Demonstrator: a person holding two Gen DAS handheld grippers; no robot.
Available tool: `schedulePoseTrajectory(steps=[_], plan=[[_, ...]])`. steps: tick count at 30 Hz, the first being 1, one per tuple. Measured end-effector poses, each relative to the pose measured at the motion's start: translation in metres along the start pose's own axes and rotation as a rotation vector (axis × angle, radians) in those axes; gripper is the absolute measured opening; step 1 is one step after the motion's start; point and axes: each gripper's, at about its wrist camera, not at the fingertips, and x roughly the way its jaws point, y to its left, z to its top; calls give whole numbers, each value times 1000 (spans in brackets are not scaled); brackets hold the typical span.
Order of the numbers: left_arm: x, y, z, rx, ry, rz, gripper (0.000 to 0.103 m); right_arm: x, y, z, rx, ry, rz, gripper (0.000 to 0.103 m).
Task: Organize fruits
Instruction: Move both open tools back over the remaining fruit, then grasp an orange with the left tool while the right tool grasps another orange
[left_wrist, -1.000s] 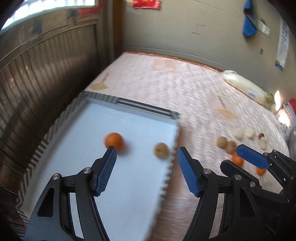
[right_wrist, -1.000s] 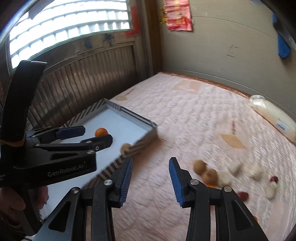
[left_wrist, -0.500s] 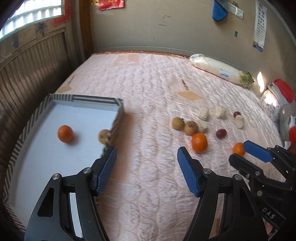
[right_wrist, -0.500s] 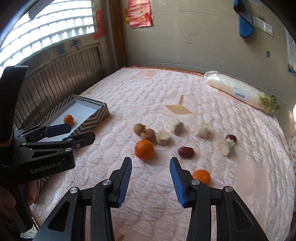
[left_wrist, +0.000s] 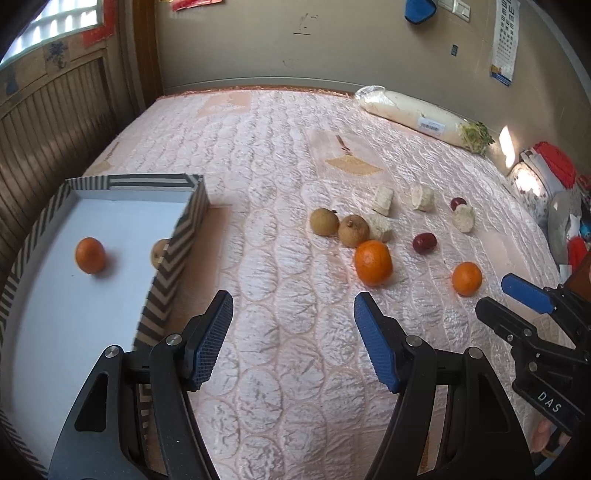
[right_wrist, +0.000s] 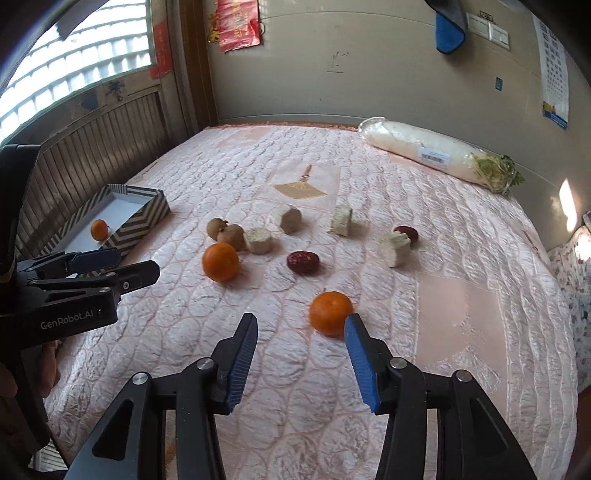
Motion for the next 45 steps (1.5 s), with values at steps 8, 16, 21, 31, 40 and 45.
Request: schedulePoseTrajectory(steps=[8,16,21,31,40,45], plan=[[13,-14,3,29,24,-31,69,2,-20,-6,59,2,18,48],[21,-23,10,43,28,-38,69,24,-27,-2,91,33,30,48],[26,-28,16,44,29,-40,69,32,-28,3,93,38,24,48],[43,-47,24,75,45,-37,69,35,-24,6,61,29,-1,48],[56,-42,24,58,55,-38,59,47,-20,3,34,61,-11,32],[52,-41,22,59,46,-59,33,46,-18,2,29,46,-9,30]])
